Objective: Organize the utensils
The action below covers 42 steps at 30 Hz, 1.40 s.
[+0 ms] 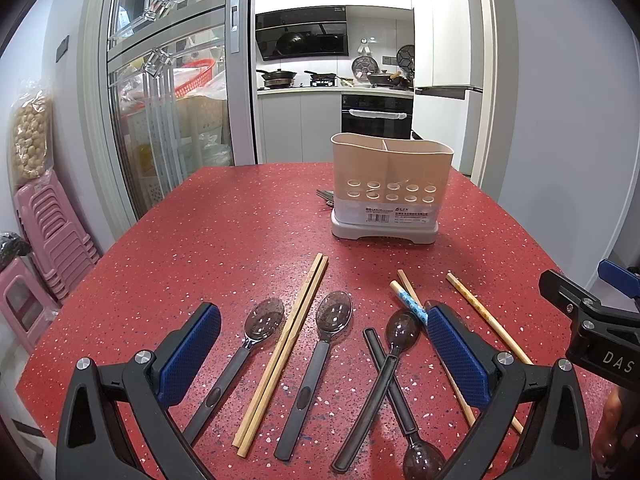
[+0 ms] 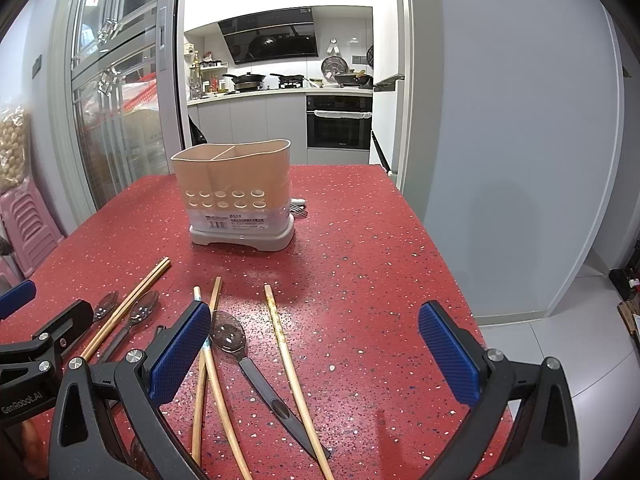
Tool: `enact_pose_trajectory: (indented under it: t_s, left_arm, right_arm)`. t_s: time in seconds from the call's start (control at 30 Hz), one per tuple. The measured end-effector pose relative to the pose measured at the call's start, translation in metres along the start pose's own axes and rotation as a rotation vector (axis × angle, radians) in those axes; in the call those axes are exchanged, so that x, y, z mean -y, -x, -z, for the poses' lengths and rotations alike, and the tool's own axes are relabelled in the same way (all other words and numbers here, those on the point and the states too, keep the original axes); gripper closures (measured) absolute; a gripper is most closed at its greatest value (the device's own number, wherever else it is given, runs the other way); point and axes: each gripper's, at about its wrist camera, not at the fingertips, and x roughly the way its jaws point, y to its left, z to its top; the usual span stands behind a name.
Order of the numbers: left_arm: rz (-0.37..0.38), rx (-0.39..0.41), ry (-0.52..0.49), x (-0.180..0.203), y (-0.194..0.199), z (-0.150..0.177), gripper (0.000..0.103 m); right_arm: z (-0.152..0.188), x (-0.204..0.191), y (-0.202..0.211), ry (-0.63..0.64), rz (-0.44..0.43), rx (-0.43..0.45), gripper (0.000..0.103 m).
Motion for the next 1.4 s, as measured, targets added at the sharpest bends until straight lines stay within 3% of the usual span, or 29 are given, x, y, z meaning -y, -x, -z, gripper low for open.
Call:
enact_pose_trajectory:
  t_s: [1.4]
  left_arm:
    - [-0.007,-0.012,-0.005,0.0005,-0.0013,-0.0024,0.000]
  right_arm:
    - [0.0061,-0.0061,-0.0032,-0.003,-0.016,-0.024,0.000]
